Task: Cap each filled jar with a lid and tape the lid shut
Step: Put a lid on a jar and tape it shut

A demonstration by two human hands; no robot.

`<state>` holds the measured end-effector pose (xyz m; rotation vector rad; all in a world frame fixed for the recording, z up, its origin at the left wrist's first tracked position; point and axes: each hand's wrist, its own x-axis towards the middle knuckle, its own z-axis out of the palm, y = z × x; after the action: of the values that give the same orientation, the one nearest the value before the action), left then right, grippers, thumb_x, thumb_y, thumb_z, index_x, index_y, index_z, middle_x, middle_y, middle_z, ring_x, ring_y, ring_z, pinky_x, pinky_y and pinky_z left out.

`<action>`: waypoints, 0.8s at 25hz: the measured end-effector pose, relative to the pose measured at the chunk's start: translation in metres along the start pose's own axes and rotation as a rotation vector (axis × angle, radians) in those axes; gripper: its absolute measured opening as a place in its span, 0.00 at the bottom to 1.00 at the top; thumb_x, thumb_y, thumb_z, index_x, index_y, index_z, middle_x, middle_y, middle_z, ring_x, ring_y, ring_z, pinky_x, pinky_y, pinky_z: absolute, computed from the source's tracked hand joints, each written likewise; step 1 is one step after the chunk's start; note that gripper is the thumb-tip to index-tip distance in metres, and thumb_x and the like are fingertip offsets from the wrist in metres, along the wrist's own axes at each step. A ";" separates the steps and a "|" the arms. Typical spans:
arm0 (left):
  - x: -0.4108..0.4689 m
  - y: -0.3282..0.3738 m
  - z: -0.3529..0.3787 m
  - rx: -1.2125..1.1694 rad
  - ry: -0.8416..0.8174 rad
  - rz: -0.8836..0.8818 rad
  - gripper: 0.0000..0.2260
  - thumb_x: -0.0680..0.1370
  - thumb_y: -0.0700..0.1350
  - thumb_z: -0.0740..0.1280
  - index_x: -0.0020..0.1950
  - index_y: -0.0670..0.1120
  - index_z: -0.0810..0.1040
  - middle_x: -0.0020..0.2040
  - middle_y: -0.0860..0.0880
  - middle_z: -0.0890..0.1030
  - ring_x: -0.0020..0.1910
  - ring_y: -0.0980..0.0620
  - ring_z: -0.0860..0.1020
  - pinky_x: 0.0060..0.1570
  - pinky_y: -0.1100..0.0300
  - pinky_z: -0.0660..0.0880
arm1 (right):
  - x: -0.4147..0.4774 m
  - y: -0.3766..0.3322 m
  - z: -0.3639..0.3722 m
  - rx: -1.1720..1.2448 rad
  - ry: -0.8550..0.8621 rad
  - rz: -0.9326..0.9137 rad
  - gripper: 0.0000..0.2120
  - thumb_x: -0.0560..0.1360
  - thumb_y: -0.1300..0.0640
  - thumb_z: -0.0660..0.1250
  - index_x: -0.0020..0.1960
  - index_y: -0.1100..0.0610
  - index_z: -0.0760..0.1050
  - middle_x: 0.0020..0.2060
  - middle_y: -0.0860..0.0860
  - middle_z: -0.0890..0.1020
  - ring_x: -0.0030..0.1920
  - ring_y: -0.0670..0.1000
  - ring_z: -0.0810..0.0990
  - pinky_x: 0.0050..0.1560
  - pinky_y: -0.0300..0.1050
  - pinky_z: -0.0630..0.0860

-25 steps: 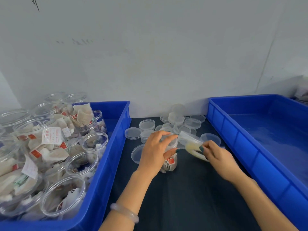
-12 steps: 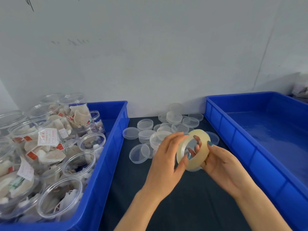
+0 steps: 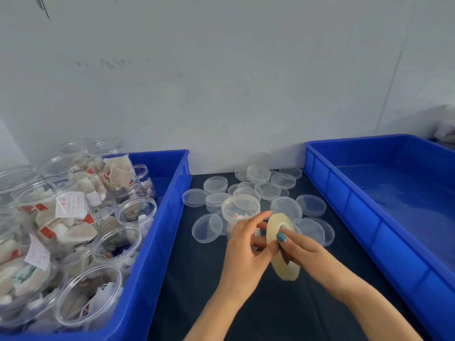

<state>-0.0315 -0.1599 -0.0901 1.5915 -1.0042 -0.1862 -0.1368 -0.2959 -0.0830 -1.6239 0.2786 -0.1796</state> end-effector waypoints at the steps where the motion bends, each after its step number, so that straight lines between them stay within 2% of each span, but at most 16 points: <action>1: 0.000 -0.001 -0.002 0.023 -0.006 -0.014 0.21 0.76 0.44 0.73 0.66 0.62 0.75 0.59 0.56 0.76 0.53 0.57 0.80 0.50 0.65 0.79 | -0.001 0.002 -0.001 -0.168 -0.022 -0.001 0.22 0.82 0.46 0.57 0.64 0.62 0.74 0.59 0.62 0.79 0.59 0.58 0.79 0.65 0.58 0.73; 2: 0.000 -0.002 -0.004 0.055 -0.005 -0.031 0.19 0.77 0.44 0.73 0.63 0.62 0.77 0.59 0.57 0.76 0.52 0.59 0.80 0.51 0.67 0.78 | -0.003 0.003 -0.002 -0.330 -0.038 -0.013 0.19 0.81 0.46 0.59 0.63 0.59 0.76 0.55 0.59 0.81 0.55 0.53 0.81 0.63 0.55 0.75; 3: 0.000 -0.003 -0.006 0.079 0.003 -0.054 0.16 0.77 0.44 0.72 0.60 0.62 0.78 0.58 0.58 0.77 0.52 0.60 0.80 0.51 0.68 0.77 | -0.003 0.004 -0.004 -0.546 0.002 -0.057 0.14 0.81 0.47 0.61 0.60 0.52 0.78 0.50 0.51 0.83 0.51 0.46 0.81 0.58 0.49 0.78; 4: 0.000 -0.004 -0.007 0.074 0.009 -0.088 0.14 0.78 0.43 0.71 0.58 0.60 0.80 0.58 0.58 0.78 0.51 0.59 0.81 0.52 0.66 0.78 | -0.003 0.003 -0.007 -0.795 0.119 -0.117 0.08 0.80 0.47 0.65 0.57 0.43 0.79 0.45 0.43 0.84 0.48 0.41 0.81 0.51 0.41 0.79; 5: -0.001 -0.006 -0.009 0.026 0.000 -0.128 0.13 0.78 0.41 0.70 0.57 0.58 0.81 0.56 0.57 0.79 0.50 0.57 0.82 0.52 0.63 0.80 | -0.003 0.003 -0.010 -0.963 0.255 -0.182 0.06 0.77 0.47 0.69 0.54 0.38 0.78 0.43 0.36 0.82 0.48 0.37 0.79 0.47 0.35 0.77; 6: 0.000 -0.007 -0.010 -0.046 -0.028 -0.169 0.12 0.79 0.39 0.68 0.57 0.55 0.82 0.55 0.56 0.80 0.49 0.54 0.84 0.51 0.60 0.81 | -0.002 0.002 -0.013 -1.017 0.342 -0.232 0.10 0.75 0.46 0.72 0.54 0.37 0.76 0.45 0.33 0.80 0.50 0.35 0.76 0.47 0.33 0.74; 7: 0.000 -0.007 -0.012 -0.103 -0.062 -0.190 0.12 0.79 0.37 0.67 0.57 0.52 0.82 0.54 0.55 0.81 0.49 0.52 0.84 0.50 0.59 0.81 | 0.001 0.003 -0.016 -0.999 0.348 -0.254 0.15 0.73 0.46 0.74 0.57 0.37 0.74 0.50 0.31 0.77 0.54 0.34 0.74 0.52 0.33 0.72; 9: 0.001 -0.007 -0.016 -0.152 -0.127 -0.164 0.10 0.80 0.38 0.67 0.59 0.49 0.82 0.54 0.55 0.82 0.53 0.50 0.84 0.52 0.58 0.81 | 0.008 0.004 -0.019 -0.828 0.173 -0.188 0.18 0.76 0.47 0.70 0.64 0.43 0.72 0.57 0.35 0.76 0.60 0.36 0.73 0.61 0.37 0.72; 10: 0.001 -0.007 -0.018 -0.151 -0.155 -0.137 0.10 0.81 0.39 0.67 0.59 0.49 0.81 0.56 0.55 0.82 0.55 0.50 0.83 0.54 0.58 0.80 | 0.010 0.003 -0.017 -0.653 0.062 -0.127 0.15 0.77 0.46 0.67 0.62 0.49 0.74 0.54 0.41 0.80 0.57 0.40 0.78 0.59 0.41 0.75; 11: 0.001 -0.006 -0.020 -0.119 -0.167 -0.110 0.09 0.81 0.41 0.67 0.59 0.51 0.81 0.56 0.55 0.82 0.56 0.51 0.82 0.56 0.57 0.79 | 0.012 0.002 -0.015 -0.494 -0.001 -0.085 0.16 0.78 0.45 0.64 0.59 0.55 0.76 0.47 0.46 0.83 0.49 0.44 0.82 0.54 0.43 0.78; 13: 0.000 -0.005 -0.022 -0.020 -0.137 -0.058 0.09 0.79 0.42 0.69 0.56 0.55 0.80 0.55 0.56 0.82 0.56 0.53 0.81 0.56 0.59 0.79 | 0.013 -0.001 -0.012 -0.372 -0.022 -0.091 0.19 0.76 0.44 0.62 0.50 0.61 0.76 0.34 0.49 0.79 0.35 0.48 0.80 0.41 0.42 0.78; 14: -0.002 -0.004 -0.023 0.019 -0.102 -0.038 0.08 0.78 0.44 0.71 0.53 0.57 0.80 0.52 0.58 0.83 0.54 0.55 0.82 0.54 0.60 0.79 | 0.013 -0.003 -0.010 -0.356 -0.019 -0.112 0.20 0.76 0.44 0.64 0.48 0.62 0.77 0.33 0.49 0.77 0.33 0.47 0.77 0.37 0.41 0.75; 16: -0.004 0.000 -0.027 0.053 -0.035 -0.017 0.06 0.74 0.54 0.75 0.48 0.59 0.81 0.47 0.60 0.84 0.49 0.59 0.83 0.49 0.63 0.80 | 0.012 -0.006 -0.008 -0.298 -0.044 -0.140 0.20 0.75 0.45 0.66 0.48 0.64 0.77 0.33 0.50 0.76 0.32 0.46 0.72 0.34 0.39 0.71; 18: -0.006 0.003 -0.033 0.056 -0.030 -0.019 0.12 0.68 0.63 0.73 0.45 0.59 0.83 0.45 0.62 0.85 0.47 0.61 0.83 0.48 0.64 0.80 | 0.012 -0.009 -0.008 -0.273 -0.056 -0.162 0.21 0.75 0.46 0.66 0.49 0.67 0.76 0.34 0.53 0.75 0.33 0.47 0.70 0.34 0.39 0.69; 20: -0.004 0.004 -0.039 0.082 -0.034 -0.026 0.14 0.67 0.63 0.73 0.45 0.56 0.85 0.44 0.61 0.85 0.47 0.60 0.84 0.49 0.59 0.81 | 0.014 -0.012 -0.008 -0.281 -0.059 -0.178 0.23 0.75 0.45 0.67 0.48 0.68 0.75 0.36 0.56 0.74 0.34 0.52 0.69 0.35 0.43 0.67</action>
<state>-0.0115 -0.1283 -0.0766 1.6813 -1.0292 -0.1921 -0.1251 -0.3067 -0.0714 -1.9308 0.1165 -0.2351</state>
